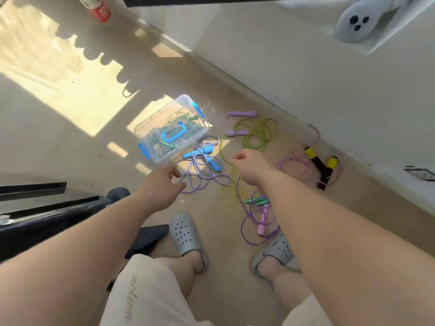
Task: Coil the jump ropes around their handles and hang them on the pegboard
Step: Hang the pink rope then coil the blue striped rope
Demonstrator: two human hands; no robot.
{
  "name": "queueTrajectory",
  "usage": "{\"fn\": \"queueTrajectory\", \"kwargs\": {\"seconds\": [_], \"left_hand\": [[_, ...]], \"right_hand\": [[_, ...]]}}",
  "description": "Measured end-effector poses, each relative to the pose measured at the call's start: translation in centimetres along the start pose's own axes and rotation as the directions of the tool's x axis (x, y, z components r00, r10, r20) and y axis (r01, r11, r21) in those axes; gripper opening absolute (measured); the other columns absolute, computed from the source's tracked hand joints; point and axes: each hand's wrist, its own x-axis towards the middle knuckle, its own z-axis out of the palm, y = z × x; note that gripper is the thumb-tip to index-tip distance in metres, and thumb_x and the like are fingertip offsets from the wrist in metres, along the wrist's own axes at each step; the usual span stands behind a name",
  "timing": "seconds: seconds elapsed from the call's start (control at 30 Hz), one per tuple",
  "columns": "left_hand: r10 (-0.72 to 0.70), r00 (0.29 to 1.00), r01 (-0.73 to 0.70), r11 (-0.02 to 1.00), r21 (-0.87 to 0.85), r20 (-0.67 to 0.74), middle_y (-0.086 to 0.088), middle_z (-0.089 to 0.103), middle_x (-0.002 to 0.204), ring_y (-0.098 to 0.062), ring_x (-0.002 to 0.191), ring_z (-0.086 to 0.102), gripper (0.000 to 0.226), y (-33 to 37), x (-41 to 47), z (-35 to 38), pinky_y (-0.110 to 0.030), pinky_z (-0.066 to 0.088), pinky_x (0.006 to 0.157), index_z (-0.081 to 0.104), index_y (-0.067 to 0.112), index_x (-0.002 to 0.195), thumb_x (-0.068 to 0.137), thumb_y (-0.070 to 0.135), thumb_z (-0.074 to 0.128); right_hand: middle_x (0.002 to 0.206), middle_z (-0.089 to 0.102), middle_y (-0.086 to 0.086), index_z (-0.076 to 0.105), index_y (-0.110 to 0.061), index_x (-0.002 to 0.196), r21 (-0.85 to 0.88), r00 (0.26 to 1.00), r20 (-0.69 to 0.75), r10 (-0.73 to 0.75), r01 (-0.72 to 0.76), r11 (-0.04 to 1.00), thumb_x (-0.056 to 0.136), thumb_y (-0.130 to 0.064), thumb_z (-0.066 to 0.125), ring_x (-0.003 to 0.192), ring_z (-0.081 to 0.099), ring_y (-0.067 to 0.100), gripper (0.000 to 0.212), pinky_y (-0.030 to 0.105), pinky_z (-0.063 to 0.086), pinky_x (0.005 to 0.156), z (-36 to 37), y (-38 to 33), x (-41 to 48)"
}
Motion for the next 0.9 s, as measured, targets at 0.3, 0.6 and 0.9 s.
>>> {"fn": "queueTrajectory", "kwargs": {"seconds": [0.3, 0.6, 0.9], "left_hand": [[0.2, 0.967, -0.243, 0.907, 0.345, 0.157, -0.007, 0.043, 0.148, -0.028, 0.13, 0.05, 0.051, -3.1, 21.4, 11.0, -0.04, 0.042, 0.106, 0.052, 0.026, 0.142, 0.095, 0.043, 0.063], [0.28, 0.909, -0.415, 0.536, 0.735, 0.309, -0.01, 0.001, 0.169, -0.036, 0.14, 0.035, 0.06, -4.5, 34.1, 16.3, -0.044, 0.038, 0.11, 0.028, 0.046, 0.154, 0.098, 0.056, 0.05], [0.323, 0.923, -0.366, 0.58, 0.728, 0.208, -0.007, 0.051, 0.125, -0.031, 0.114, 0.055, 0.036, -5.7, 36.2, 18.4, -0.04, 0.047, 0.091, 0.058, 0.035, 0.134, 0.101, 0.048, 0.048]], "right_hand": [[0.116, 0.063, 0.004, 0.064, -0.022, 0.114, 0.01, 0.996, 0.082, 0.028, -0.029, 1.0, 0.098, -0.03, 0.058, 0.111, 0.06, 0.026, 0.018, 0.044, 0.049, 0.103, 9.1, 8.0, 18.7], [0.14, 0.055, 0.006, 0.067, -0.029, 0.129, -0.251, 0.98, 0.189, -0.058, 0.105, 0.962, 0.093, -0.037, 0.065, 0.125, 0.054, 0.024, 0.037, 0.031, 0.042, 0.104, 15.9, 12.0, 30.2], [0.147, 0.037, 0.005, 0.07, -0.027, 0.122, -0.37, 0.981, 0.154, -0.115, 0.165, 0.914, 0.087, -0.039, 0.072, 0.132, 0.045, 0.027, 0.037, 0.029, 0.038, 0.109, 19.5, 15.2, 30.6]]}}
